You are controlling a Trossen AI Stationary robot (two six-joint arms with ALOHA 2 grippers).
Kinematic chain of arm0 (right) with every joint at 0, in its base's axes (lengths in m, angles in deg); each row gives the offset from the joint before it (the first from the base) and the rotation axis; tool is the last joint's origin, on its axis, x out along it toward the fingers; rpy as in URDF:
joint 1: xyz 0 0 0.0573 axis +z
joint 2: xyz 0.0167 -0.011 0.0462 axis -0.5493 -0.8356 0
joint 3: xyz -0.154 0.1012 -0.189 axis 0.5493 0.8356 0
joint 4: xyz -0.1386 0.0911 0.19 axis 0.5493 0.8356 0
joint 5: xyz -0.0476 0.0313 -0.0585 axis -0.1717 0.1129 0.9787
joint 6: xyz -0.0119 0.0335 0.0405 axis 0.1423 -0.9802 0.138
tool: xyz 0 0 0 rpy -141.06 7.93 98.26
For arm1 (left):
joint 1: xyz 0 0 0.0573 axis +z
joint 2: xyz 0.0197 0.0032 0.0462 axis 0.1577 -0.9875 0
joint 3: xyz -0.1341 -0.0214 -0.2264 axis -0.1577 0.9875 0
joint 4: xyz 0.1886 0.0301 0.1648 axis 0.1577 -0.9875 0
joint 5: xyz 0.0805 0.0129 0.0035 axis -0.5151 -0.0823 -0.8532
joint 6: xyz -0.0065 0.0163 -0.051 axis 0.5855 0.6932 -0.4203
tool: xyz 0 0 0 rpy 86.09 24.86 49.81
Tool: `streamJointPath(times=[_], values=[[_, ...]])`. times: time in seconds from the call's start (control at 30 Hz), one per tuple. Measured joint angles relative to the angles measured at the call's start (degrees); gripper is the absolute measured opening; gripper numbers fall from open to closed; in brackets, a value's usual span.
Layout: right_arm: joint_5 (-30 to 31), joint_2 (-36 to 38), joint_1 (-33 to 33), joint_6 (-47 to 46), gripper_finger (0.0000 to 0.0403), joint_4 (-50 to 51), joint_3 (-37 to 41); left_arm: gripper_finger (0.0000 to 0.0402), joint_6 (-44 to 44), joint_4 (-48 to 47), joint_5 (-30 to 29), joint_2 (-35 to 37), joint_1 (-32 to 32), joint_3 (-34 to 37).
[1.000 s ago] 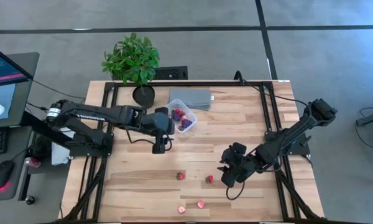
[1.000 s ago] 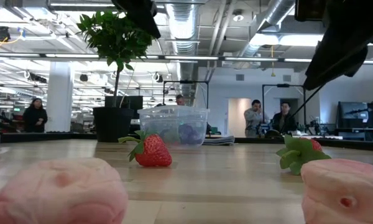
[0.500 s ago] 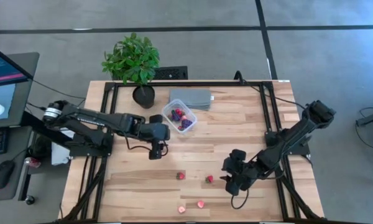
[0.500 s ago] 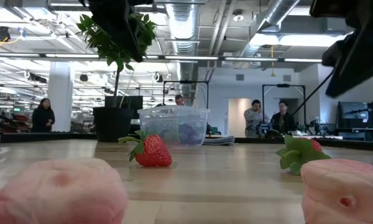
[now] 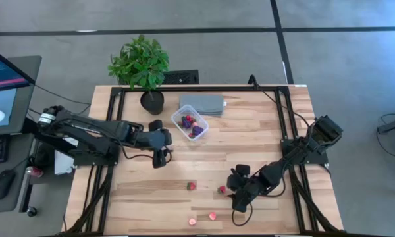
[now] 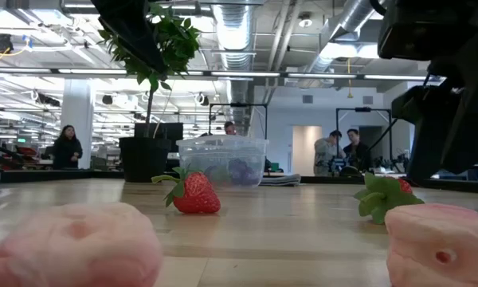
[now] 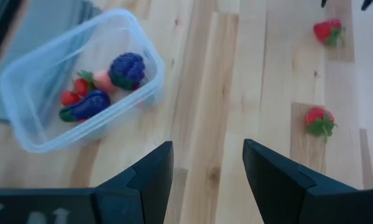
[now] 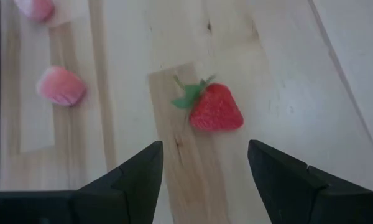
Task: Pick and placing Produce into tupperware
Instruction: Put the red strawberry into the transparent bin
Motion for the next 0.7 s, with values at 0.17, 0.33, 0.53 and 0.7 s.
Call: streamJointPath(times=[0.17, 0.33, 0.53, 0.7], values=[[-0.31, -0.02, -1.16, 5.81, 0.026, -0.64, -0.02, 0.0186, -0.17, -0.28, -1.56, 1.37, -0.02, 0.02], [-4.32, -0.02, -3.15, 13.41, 0.026, -1.05, -0.05, 0.0186, -0.93, -0.77, -1.68, 1.52, -0.18, 0.02], [-7.84, -0.02, -5.25, 20.76, 0.0261, -0.71, -0.05, 0.0186, -2.66, -1.8, -1.7, 1.52, -1.27, 0.02], [-9.58, -0.02, -6.21, 25.76, 0.0261, -0.49, -0.05, 0.0186, -4.64, -2.42, -3.01, 1.51, -2.72, 0.02]])
